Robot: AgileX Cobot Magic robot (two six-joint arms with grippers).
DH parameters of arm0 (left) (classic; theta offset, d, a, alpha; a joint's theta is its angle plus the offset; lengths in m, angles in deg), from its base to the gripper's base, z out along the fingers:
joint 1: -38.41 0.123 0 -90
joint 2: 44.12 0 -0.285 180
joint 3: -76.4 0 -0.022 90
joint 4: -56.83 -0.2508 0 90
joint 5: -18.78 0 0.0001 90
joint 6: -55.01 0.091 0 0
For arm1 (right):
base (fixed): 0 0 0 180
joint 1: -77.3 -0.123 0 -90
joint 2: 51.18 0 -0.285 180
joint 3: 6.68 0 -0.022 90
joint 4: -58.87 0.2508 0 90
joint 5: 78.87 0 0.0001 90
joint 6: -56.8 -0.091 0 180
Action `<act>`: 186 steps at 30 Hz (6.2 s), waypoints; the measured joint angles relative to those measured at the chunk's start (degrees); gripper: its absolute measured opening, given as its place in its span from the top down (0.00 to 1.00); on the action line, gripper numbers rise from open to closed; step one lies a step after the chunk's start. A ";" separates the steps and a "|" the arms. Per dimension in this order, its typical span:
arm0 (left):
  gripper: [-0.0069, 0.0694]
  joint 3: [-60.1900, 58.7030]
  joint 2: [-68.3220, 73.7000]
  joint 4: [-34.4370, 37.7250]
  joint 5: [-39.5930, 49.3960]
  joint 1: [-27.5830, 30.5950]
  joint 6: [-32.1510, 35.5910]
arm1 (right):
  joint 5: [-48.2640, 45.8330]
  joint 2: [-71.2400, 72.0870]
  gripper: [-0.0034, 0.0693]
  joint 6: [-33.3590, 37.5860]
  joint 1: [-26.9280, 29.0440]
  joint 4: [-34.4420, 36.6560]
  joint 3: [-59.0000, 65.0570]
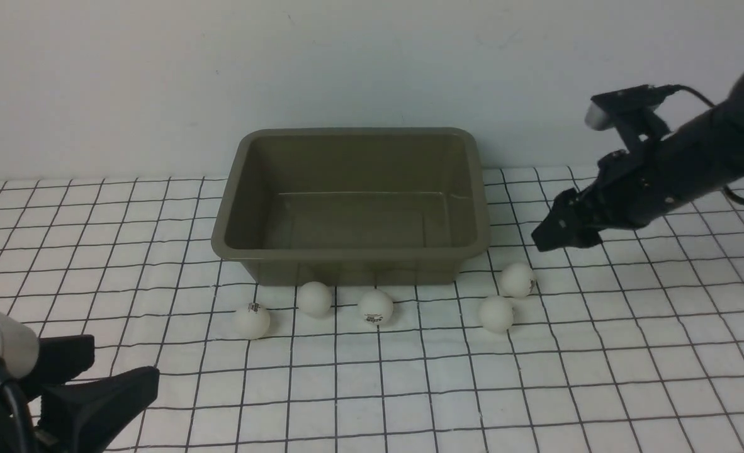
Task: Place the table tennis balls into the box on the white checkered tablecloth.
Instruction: 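Reach for and grasp a ping pong ball on the table, then release the ping pong ball into the bin and lift the gripper away, then reach for and grasp a ping pong ball on the table, then release the ping pong ball into the bin and lift the gripper away, then reach for and grasp a ping pong ball on the table beside the basket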
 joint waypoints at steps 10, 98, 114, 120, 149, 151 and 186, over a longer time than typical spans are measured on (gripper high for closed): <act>0.30 0.00 0.00 0.00 0.00 0.00 0.00 | -7.91 -15.57 0.23 -13.03 -5.25 -13.35 -16.80; 0.30 0.00 0.00 0.84 -1.57 0.00 0.00 | 10.91 0.14 0.23 -25.99 -19.93 -25.62 8.92; 0.30 0.00 0.00 0.84 -1.39 0.00 0.00 | 20.90 -5.72 0.26 -29.48 -19.93 -29.94 8.76; 0.30 0.00 0.00 0.84 -1.33 0.00 0.00 | 21.71 -6.44 0.46 -31.63 -19.93 -30.95 8.76; 0.30 0.00 0.00 1.70 -0.47 0.00 0.00 | 27.23 1.37 0.47 -33.58 -22.23 -40.15 2.75; 0.30 0.00 0.00 1.70 -0.47 0.00 0.00 | 28.34 -1.75 0.47 -32.52 -22.23 -39.01 -0.12; 0.30 0.00 0.00 1.70 -0.19 0.00 0.00 | 30.38 -0.99 0.38 -34.20 -20.95 -29.44 -9.01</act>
